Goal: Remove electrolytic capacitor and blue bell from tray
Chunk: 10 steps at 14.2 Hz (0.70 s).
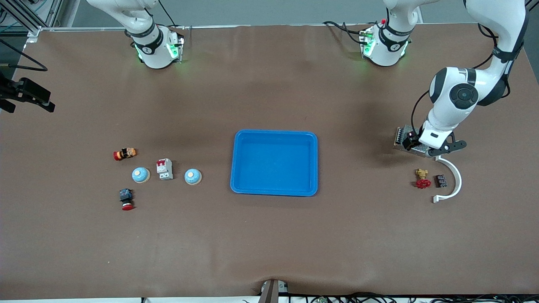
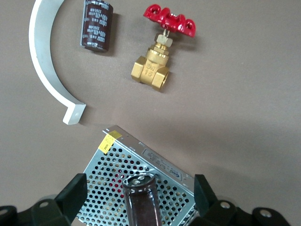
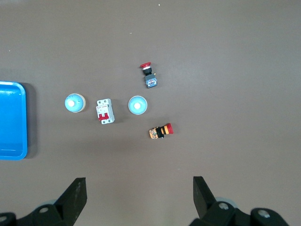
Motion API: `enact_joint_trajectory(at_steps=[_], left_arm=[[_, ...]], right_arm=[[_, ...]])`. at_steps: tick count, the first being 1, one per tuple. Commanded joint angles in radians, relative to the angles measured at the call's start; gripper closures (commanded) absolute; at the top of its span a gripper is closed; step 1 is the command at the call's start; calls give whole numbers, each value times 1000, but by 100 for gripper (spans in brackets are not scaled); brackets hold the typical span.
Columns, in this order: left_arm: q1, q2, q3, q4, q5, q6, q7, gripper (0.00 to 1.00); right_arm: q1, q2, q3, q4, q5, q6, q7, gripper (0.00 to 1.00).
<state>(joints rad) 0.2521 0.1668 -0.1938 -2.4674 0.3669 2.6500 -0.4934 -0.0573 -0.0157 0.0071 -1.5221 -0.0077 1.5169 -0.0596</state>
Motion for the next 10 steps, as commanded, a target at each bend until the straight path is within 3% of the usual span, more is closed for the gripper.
enact_joint_trajectory(at_steps=[1, 10], left_arm=[[13, -9, -7, -28, 26, 17, -19, 0], [32, -21, -7, -90, 26, 87, -17, 0]], right_arm=[[-1, 3, 4, 17, 2, -7, 1, 0], [0, 3, 4, 17, 2, -6, 1, 0]])
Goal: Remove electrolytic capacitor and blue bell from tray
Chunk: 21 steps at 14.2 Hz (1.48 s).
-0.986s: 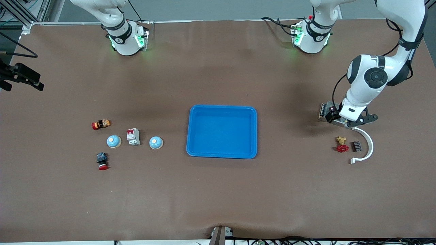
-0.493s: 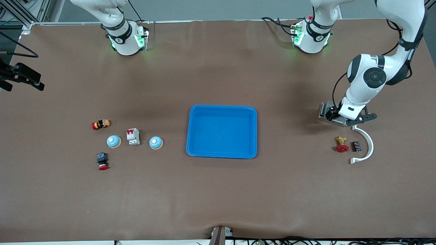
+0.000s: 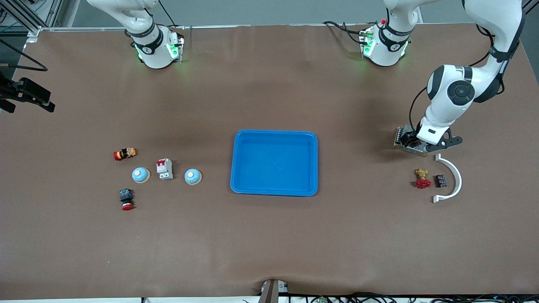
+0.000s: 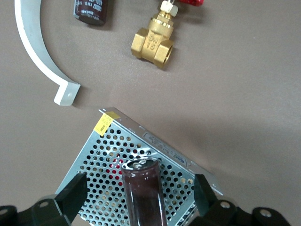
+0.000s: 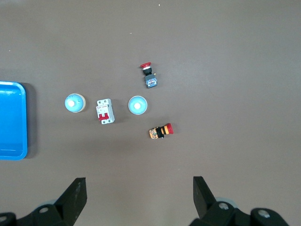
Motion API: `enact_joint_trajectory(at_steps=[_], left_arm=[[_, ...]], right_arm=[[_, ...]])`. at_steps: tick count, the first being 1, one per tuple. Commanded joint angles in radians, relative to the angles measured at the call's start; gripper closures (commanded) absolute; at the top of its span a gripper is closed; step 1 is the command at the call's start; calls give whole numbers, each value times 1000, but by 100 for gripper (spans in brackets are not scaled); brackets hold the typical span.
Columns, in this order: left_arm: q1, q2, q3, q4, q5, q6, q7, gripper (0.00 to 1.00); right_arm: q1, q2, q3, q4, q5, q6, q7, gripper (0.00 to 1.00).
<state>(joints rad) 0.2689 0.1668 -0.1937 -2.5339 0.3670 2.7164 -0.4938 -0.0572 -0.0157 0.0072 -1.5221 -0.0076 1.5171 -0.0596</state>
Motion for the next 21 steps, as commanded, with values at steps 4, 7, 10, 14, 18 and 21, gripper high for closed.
enact_joint_trajectory(at_steps=[4, 7, 10, 14, 18, 21], left_arm=[[12, -27, -7, -31, 26, 19, -19, 0], [12, -27, -7, -32, 26, 19, -19, 4], [9, -18, -7, -29, 38, 19, -23, 100], [9, -20, -7, -31, 41, 19, -23, 100], [10, -18, -7, -31, 43, 19, -20, 100], [13, -24, -7, -31, 43, 16, -2, 100]], right_arm=[[0, 3, 5, 17, 2, -6, 1, 0], [2, 3, 5, 17, 2, -5, 1, 0], [2, 3, 5, 17, 2, -5, 1, 0], [2, 3, 5, 17, 3, -3, 1, 0], [2, 5, 5, 17, 3, -3, 1, 0], [2, 5, 5, 17, 2, -5, 1, 0]])
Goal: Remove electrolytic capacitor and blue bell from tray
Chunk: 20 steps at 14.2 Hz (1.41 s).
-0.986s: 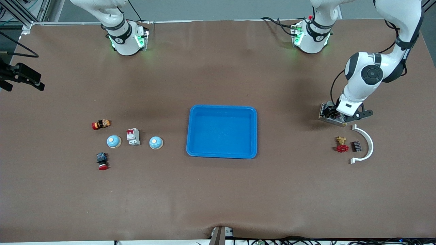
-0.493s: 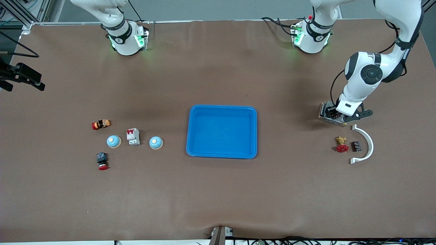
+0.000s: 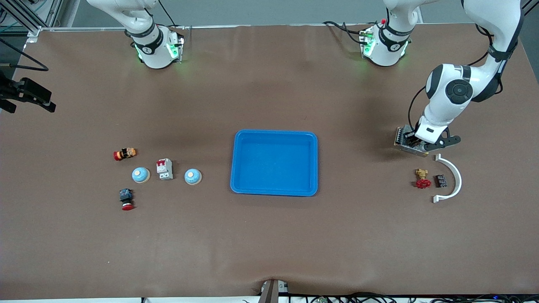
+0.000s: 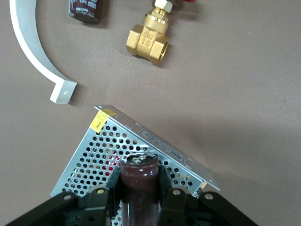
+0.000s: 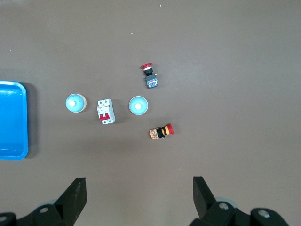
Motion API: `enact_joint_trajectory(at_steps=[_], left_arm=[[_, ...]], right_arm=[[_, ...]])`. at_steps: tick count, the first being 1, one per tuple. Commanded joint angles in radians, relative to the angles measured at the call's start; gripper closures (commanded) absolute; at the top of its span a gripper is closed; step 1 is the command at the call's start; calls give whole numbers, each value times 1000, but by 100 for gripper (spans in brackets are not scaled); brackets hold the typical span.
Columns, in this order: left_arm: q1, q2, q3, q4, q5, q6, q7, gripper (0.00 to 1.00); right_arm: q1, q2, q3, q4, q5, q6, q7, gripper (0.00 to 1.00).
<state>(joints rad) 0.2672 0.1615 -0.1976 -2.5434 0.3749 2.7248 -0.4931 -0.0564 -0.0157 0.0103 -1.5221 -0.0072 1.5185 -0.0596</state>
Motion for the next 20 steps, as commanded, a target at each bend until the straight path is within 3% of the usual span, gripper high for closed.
enact_joint_trajectory(at_steps=[1, 8, 20], left_arm=[[20, -23, -2, -20, 35, 1, 17, 100], [104, -36, -2, 52, 33, -71, 160, 100], [268, -42, -2, 25, 35, -62, 375, 100]], right_arm=[[1, 3, 2, 17, 1, -6, 1, 0], [1, 5, 2, 17, 1, -6, 1, 0], [1, 8, 2, 17, 3, -4, 1, 0]])
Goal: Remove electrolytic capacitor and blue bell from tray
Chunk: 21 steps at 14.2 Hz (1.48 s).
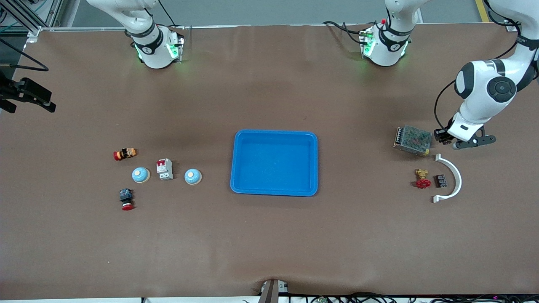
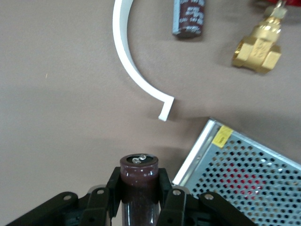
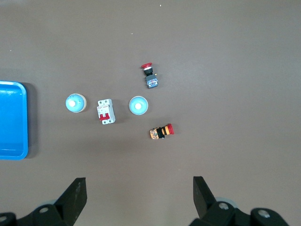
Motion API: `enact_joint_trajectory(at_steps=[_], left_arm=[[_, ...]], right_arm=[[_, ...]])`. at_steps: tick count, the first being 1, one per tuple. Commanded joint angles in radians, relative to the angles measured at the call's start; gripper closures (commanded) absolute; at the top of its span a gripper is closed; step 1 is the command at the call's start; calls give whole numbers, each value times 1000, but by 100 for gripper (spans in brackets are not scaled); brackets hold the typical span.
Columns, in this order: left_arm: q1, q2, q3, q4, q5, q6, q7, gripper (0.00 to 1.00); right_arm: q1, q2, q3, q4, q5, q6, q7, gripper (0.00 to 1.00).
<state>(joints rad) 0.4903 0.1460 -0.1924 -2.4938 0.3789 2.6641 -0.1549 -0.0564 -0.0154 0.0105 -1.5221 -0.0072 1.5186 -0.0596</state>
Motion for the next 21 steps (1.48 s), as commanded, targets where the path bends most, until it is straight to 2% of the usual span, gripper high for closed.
enact_joint_trajectory(at_steps=[1, 9, 11, 14, 17, 21], left_arm=[[63, -32, -8, -28, 31, 2, 55, 100], [71, -31, -5, -53, 32, 34, 78, 100], [129, -23, -7, -59, 32, 68, 144, 100], [266, 10, -7, -47, 34, 123, 343, 100], [345, 52, -5, 22, 34, 128, 486, 100], [462, 193, -5, 185, 35, 128, 684, 100]], right_arm=[[1, 8, 2, 17, 3, -5, 1, 0], [1, 8, 2, 17, 3, -5, 1, 0], [1, 8, 3, 17, 3, -5, 1, 0], [1, 8, 2, 17, 3, -5, 1, 0], [1, 8, 3, 17, 3, -5, 1, 0], [1, 8, 3, 17, 3, -5, 1, 0]])
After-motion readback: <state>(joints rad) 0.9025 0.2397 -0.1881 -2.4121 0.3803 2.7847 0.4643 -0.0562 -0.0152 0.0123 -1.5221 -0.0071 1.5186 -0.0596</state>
